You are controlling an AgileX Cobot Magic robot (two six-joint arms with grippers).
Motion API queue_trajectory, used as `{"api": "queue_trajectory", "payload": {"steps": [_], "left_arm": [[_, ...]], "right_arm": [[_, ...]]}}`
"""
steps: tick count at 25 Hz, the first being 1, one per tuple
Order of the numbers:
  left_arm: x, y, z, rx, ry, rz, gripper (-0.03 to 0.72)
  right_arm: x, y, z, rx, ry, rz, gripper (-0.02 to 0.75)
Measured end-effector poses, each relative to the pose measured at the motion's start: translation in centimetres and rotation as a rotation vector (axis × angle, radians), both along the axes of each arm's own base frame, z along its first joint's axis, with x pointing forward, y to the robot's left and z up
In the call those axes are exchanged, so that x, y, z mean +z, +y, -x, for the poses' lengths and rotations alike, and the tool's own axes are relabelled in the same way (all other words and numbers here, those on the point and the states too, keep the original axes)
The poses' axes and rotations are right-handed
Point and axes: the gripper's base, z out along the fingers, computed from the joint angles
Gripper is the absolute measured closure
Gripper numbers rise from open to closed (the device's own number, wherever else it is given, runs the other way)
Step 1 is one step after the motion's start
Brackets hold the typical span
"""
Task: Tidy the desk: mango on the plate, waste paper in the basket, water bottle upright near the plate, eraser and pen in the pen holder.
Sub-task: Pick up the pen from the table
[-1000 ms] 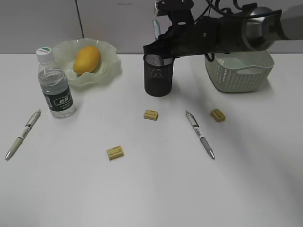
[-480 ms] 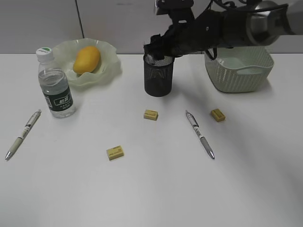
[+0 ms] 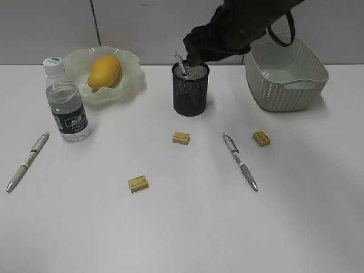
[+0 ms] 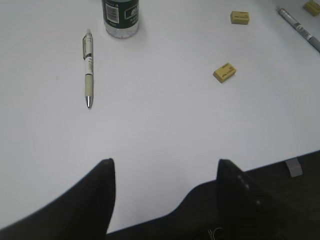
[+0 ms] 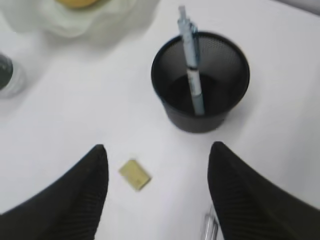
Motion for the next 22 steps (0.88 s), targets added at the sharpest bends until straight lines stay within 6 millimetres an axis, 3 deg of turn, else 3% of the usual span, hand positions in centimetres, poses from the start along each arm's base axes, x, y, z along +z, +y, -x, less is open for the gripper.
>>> {"api": "queue_trajectory", "payload": {"steps": [7,14,19,22], "left_arm": [[0.0,0.0,0.0,0.000,0.000,0.000,0.207],[0.0,0.0,0.0,0.000,0.000,0.000,0.207],[0.0,0.0,0.0,0.000,0.000,0.000,0.207],[0.0,0.0,0.0,0.000,0.000,0.000,0.207]], "right_arm": [[0.5,-1.4,3.0,0.075,0.250,0.161,0.242],[0.0,-3.5,5.0,0.038,0.481,0.380,0.246],[0.7,-4.3,5.7,-0.003,0.487,0.412,0.246],[2.3,-4.8,7.1,-0.011,0.473,0.382,0.246]]}}
